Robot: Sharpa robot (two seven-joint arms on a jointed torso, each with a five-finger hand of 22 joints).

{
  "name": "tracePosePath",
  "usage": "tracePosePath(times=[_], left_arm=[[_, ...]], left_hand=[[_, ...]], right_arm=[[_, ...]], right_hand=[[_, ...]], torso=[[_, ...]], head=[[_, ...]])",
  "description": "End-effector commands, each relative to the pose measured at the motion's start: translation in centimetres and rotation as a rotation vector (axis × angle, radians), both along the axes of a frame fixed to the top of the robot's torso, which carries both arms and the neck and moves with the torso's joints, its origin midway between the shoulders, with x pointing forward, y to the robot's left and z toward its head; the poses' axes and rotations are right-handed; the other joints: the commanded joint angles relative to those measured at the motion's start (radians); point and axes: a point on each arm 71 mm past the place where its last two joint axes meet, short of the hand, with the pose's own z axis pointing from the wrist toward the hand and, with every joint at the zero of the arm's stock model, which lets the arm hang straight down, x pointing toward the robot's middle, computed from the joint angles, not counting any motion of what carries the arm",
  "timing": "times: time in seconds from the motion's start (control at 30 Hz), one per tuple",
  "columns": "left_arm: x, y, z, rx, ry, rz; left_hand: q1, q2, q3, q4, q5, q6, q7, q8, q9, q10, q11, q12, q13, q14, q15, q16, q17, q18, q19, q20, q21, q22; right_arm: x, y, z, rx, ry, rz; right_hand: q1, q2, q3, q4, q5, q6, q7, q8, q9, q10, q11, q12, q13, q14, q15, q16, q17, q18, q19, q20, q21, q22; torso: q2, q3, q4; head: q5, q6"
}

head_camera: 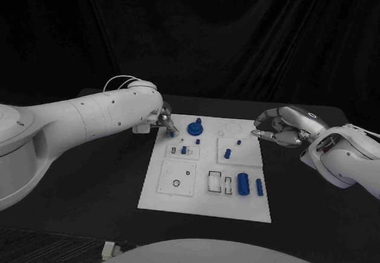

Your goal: Assemble the parts on the task board

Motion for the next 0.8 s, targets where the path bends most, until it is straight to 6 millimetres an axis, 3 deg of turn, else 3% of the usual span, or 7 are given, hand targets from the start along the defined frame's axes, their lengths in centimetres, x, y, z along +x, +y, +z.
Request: tracePosePath(times=[0.03,0.6,0.8], left_arm=[[-0.04,-0.31,-0.07,-0.018,-0.004,-0.013],[0.04,-0.43,-0.01,-0.038,-0.022,-0.017],[0.06,-0.45,0.01,-0.041,-0.025,-0.018]], left_hand=[[0.009,0.000,0.004,-0.002,0.008,-0.005,0.000,-0.004,0.001,0.104,0.001,0.003,0.261,0.106,0.002,0.003,0.263,0.005,-0.001,0.001,-0.004,0.206],[0.014,-0.005,0.023,-0.015,0.060,-0.001,-0.002,-0.008,0.007,0.104,0.001,0.003,0.261,0.106,0.003,0.003,0.263,0.005,0.001,0.001,-0.003,0.207],[0.020,-0.009,0.038,-0.026,0.092,0.004,-0.004,-0.009,0.012,0.104,-0.001,0.003,0.261,0.106,0.001,0.003,0.263,0.005,0.001,0.000,-0.003,0.207]], right_arm=[[-0.02,-0.08,-0.14,-0.007,0.011,-0.011],[0.02,-0.08,-0.22,-0.011,0.019,-0.011],[0.06,-0.07,-0.26,-0.013,0.022,-0.012]], right_hand=[[-0.003,0.007,-0.002,-0.005,0.004,0.007,-0.002,-0.003,-0.001,0.103,0.008,0.002,0.263,0.089,0.007,0.002,0.187,0.006,0.016,0.006,-0.007,0.193],[-0.001,0.008,-0.002,-0.005,0.004,0.008,-0.001,-0.004,-0.002,0.103,0.008,0.002,0.263,0.089,0.007,0.002,0.187,0.006,0.016,0.006,-0.007,0.193],[-0.001,0.008,-0.002,-0.005,0.004,0.009,-0.001,-0.005,-0.002,0.103,0.008,0.002,0.263,0.089,0.007,0.002,0.187,0.007,0.016,0.006,-0.008,0.193]], torso=[[0.000,0.0001,-0.0002],[0.000,0.0002,0.0000],[0.000,0.0002,0.0000]], head=[[0.000,0.000],[0.001,0.000],[0.001,0.000]])
